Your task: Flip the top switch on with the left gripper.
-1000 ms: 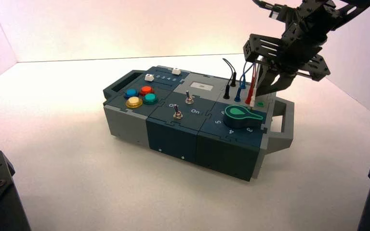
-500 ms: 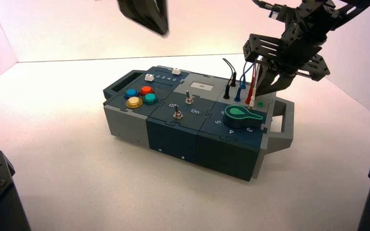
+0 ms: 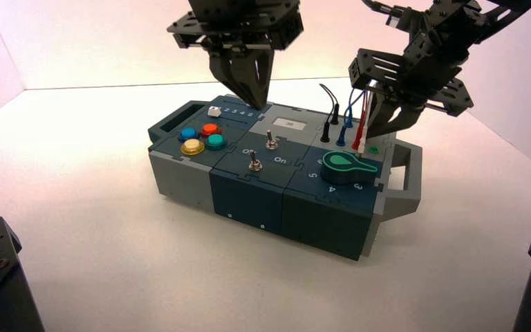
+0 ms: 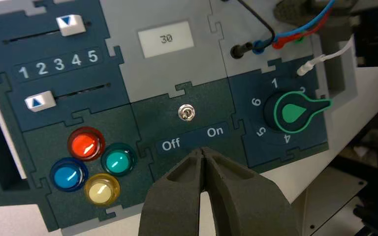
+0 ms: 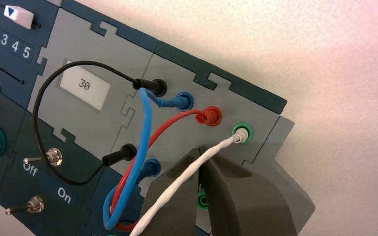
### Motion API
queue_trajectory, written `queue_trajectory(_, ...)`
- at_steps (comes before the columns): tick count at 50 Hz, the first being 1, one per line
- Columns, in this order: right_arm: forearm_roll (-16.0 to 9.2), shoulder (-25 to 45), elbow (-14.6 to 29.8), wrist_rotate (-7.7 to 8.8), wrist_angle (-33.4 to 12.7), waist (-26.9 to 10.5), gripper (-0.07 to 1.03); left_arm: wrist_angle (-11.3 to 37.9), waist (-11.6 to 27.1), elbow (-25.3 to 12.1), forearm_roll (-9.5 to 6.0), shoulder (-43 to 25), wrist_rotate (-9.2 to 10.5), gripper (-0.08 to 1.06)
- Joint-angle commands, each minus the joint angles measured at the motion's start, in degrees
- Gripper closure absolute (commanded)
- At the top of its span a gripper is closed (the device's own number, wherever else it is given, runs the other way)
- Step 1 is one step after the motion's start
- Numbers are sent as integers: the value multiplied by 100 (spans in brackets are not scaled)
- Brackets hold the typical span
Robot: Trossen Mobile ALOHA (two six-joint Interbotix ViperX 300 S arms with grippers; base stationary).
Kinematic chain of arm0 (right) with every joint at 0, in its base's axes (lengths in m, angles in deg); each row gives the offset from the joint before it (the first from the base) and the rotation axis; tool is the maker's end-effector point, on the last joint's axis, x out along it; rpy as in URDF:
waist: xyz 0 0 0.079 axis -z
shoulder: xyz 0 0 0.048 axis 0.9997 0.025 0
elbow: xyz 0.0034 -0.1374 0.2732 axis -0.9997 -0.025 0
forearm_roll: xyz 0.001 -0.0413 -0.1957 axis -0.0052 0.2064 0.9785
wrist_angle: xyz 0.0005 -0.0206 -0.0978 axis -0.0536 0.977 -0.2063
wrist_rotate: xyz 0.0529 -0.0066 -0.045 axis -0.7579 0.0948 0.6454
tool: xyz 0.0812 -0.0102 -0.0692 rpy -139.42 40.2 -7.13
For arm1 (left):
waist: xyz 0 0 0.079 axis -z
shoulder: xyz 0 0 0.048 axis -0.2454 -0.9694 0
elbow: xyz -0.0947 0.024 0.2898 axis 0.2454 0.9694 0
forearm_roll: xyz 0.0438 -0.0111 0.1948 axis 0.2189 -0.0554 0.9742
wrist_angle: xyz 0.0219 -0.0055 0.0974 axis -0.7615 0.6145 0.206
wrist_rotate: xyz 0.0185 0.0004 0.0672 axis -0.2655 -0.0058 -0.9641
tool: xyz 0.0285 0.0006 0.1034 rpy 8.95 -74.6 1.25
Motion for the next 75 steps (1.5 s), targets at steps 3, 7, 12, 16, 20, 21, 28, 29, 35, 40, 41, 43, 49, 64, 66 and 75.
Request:
queue_trajectory(3, -9, 26, 18, -9, -35, -26, 99, 26, 35, -158, 26, -26, -62, 101)
queue_trajectory(7, -9, 35, 18, -9, -35, -26, 99, 44, 35, -149, 53, -79, -79, 101)
queue_trajectory(12, -9, 35, 18, -9, -35, -26, 99, 62, 35, -141, 114, -167, -97, 101)
queue_trajectory(16, -9, 35, 35, -9, -35, -26, 99, 114, 35, -149, 114, -229, -105, 101)
queue_trajectory(20, -9, 44, 18, -9, -44, -26, 99, 114, 35, -149, 123, -272, -132, 101)
queue_trajectory(21, -9, 44, 18, -18, -44, -26, 99, 114, 35, -158, 132, -290, -141, 101)
queue_trajectory(28, -9, 53, 35, -9, -44, -26, 99, 97, 35, -185, 176, -396, -202, 101)
queue_trajectory(29, -9, 53, 18, -9, -44, -26, 99, 105, 35, -185, 185, -413, -211, 101)
queue_trajectory(35, -9, 53, 18, -18, -44, -26, 99, 97, 35, -264, 237, -536, -229, 101)
queue_trajectory(40, -9, 53, 18, -18, -44, -26, 99, 97, 35, -325, 316, -615, -229, 101)
queue_trajectory(41, -9, 53, 35, -18, -44, -26, 99, 97, 35, -343, 343, -633, -229, 101)
queue_trajectory(43, -9, 53, 18, -18, -44, -18, 99, 97, 35, -369, 378, -668, -229, 101)
queue_trajectory(49, -18, 53, 18, -18, -44, -26, 99, 97, 35, -448, 439, -729, -229, 101)
queue_trajectory(64, -18, 53, 18, -9, -44, -26, 99, 97, 9, -457, 606, -800, -220, 101)
queue_trajectory(66, -18, 53, 18, -9, -44, -26, 99, 97, -9, -448, 624, -817, -229, 101)
queue_trajectory(75, -18, 53, 35, -18, -44, -26, 99, 97, -26, -475, 686, -870, -220, 101)
